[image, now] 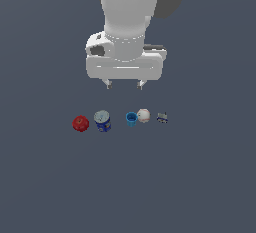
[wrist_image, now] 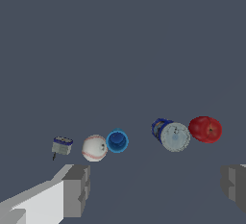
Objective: Pick up a designated object from a clutter of objects.
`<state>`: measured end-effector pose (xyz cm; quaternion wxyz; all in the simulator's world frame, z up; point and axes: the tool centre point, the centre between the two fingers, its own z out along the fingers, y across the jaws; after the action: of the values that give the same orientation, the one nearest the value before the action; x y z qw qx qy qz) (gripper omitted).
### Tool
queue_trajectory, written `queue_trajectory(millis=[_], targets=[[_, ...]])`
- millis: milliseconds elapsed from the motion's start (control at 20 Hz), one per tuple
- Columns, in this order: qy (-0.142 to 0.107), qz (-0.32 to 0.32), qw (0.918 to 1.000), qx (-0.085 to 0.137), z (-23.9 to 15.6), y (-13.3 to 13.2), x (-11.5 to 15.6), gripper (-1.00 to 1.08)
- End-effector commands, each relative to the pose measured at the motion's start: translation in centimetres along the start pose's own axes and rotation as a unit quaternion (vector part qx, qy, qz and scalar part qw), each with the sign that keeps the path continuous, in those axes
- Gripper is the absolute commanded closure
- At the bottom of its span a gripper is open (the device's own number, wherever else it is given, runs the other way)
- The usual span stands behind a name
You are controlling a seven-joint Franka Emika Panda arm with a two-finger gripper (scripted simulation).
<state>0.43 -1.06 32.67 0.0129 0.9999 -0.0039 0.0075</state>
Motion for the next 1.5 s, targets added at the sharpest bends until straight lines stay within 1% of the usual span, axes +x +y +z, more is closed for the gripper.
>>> queue_trajectory(millis=[0,150,350,450,750,1100,1250,1450], targets=[[0.0,0.0,1.0,0.0,0.0,0.0,0.0,-0.92],[0.0,0.005,1.0,0.002,-0.1,0.5,-0.1,-0.92],[0.002,0.022,0.9997,0.009,-0.7,2.1,-0.4,-0.92],[0.002,0.026,0.9996,0.011,-0.8,2.5,-0.4,-0.92],[0.002,0.027,0.9996,0.009,-0.2,1.9,-0.3,-0.92],[0.001,0.038,0.9993,0.005,2.9,-0.5,-0.1,-0.92],[0.0,0.045,0.999,0.002,4.9,-2.2,-0.1,-0.92],[0.0,0.056,0.9984,0.0,8.3,-5.1,-0.4,-0.92]])
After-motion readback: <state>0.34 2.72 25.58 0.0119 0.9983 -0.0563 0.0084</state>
